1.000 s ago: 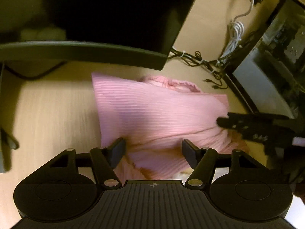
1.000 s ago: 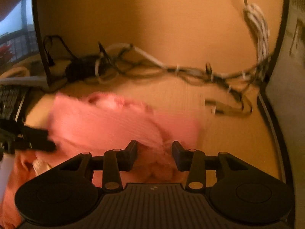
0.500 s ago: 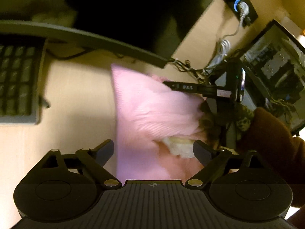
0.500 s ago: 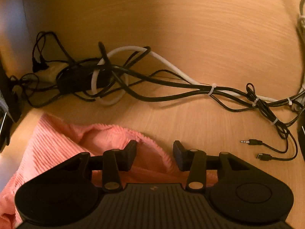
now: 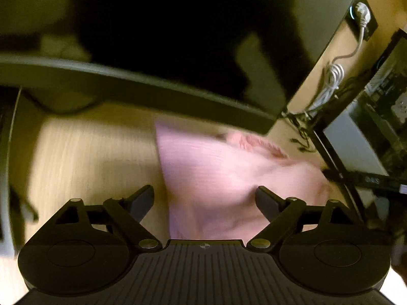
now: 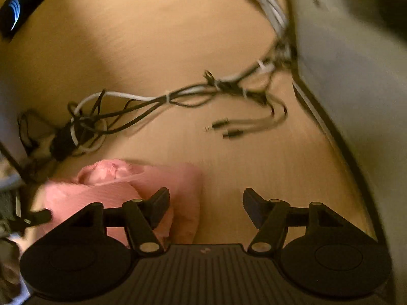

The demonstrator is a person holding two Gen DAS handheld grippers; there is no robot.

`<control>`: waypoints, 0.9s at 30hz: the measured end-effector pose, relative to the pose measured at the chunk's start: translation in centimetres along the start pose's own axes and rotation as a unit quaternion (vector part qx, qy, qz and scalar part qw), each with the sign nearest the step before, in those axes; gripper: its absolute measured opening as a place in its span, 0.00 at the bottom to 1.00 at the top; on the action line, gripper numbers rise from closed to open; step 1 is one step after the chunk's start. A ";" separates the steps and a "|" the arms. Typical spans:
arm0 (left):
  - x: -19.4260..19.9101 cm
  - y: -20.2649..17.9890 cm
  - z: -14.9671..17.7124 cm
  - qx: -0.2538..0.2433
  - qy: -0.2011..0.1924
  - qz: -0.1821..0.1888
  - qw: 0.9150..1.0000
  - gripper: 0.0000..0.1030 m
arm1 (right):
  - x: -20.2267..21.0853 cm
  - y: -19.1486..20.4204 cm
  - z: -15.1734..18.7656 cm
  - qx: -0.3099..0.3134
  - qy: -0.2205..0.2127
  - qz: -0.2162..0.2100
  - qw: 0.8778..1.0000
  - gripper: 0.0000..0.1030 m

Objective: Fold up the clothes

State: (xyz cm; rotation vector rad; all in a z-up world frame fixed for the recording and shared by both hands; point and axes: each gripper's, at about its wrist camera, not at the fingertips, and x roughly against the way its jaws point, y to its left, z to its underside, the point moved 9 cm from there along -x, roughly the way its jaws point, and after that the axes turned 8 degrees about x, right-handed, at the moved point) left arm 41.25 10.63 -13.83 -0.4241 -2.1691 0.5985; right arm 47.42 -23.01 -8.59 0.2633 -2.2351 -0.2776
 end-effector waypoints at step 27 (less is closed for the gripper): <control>4.6 -8.1 2.4 -0.091 -0.017 0.066 0.994 0.18 | 10.3 11.5 1.7 0.294 -0.058 -0.066 0.952 0.20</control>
